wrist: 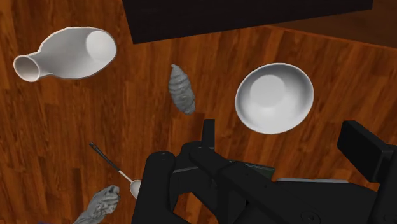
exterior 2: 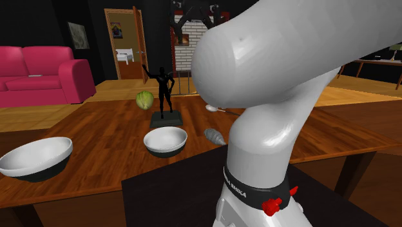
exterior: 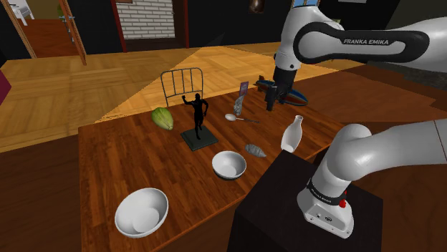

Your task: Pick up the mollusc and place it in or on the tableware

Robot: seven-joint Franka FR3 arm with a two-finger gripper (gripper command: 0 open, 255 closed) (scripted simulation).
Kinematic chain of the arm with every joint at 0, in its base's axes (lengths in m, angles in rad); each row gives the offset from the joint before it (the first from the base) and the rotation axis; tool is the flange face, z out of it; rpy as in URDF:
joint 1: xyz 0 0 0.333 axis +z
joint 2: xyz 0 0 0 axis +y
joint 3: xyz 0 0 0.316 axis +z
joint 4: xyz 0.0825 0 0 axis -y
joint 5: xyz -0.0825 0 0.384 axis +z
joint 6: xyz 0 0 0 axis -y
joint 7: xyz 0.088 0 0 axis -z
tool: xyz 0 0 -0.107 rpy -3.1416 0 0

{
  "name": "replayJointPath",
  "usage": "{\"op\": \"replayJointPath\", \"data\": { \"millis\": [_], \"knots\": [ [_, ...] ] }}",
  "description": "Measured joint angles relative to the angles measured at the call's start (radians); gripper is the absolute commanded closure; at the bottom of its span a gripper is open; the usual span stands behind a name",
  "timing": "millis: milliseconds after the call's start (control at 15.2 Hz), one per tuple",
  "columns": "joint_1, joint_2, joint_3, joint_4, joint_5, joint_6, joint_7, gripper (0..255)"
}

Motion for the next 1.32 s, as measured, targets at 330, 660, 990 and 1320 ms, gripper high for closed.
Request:
{"op": "replayJointPath", "data": {
  "millis": [330,660,990,1320],
  "knots": [
    [-0.028,0.004,-0.043,-0.166,-0.045,0.201,-0.037,0],
    [-0.068,0.068,-0.097,-0.291,-0.100,0.420,-0.078,0],
    [-0.105,0.227,-0.149,-0.379,-0.155,0.700,-0.108,0],
    [-0.139,0.470,-0.208,-0.407,-0.202,1.003,-0.146,0]
  ]
}}
